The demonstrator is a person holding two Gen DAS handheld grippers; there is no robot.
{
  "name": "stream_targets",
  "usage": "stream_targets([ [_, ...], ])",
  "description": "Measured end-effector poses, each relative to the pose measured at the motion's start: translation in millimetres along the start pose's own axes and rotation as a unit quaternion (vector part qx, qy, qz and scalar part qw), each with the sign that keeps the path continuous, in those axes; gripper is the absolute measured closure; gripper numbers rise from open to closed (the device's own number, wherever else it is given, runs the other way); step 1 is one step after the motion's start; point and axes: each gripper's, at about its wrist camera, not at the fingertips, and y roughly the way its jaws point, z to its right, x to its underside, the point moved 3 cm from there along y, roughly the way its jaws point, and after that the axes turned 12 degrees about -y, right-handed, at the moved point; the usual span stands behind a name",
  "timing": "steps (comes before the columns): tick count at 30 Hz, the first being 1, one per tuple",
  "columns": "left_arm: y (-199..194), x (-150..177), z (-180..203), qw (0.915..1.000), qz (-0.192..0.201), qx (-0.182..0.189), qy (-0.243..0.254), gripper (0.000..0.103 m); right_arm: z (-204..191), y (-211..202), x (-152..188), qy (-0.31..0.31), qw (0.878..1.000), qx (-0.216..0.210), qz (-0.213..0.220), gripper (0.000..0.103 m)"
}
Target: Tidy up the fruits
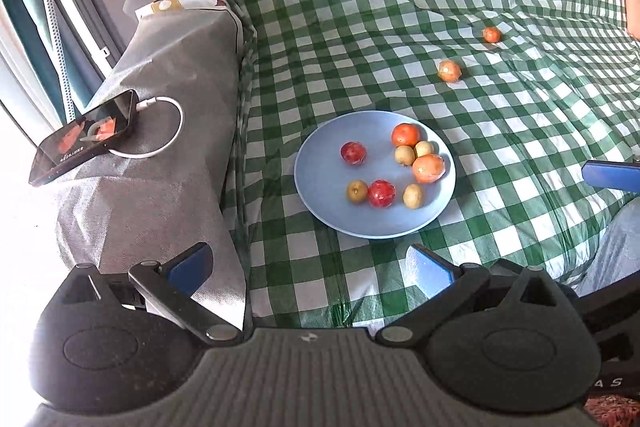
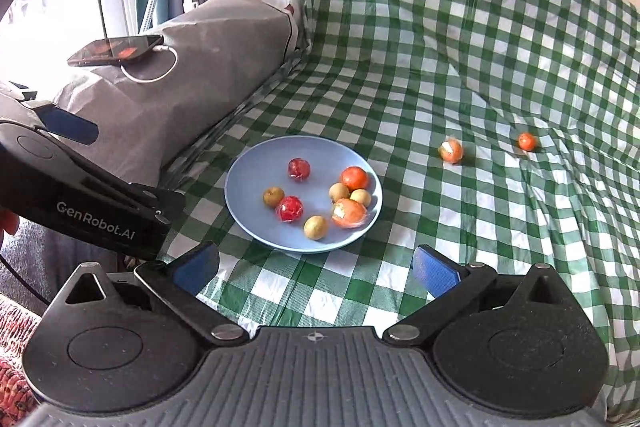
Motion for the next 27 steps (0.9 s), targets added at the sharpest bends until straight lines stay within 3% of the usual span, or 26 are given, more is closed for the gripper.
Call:
stream_targets([
  [27,16.9,-0.8,4.6,0.9997,-0.02,-0.002,0.011,0.0,0.7,13.5,3.2,0.017,1.0,-0.011,-0.018,0.001],
])
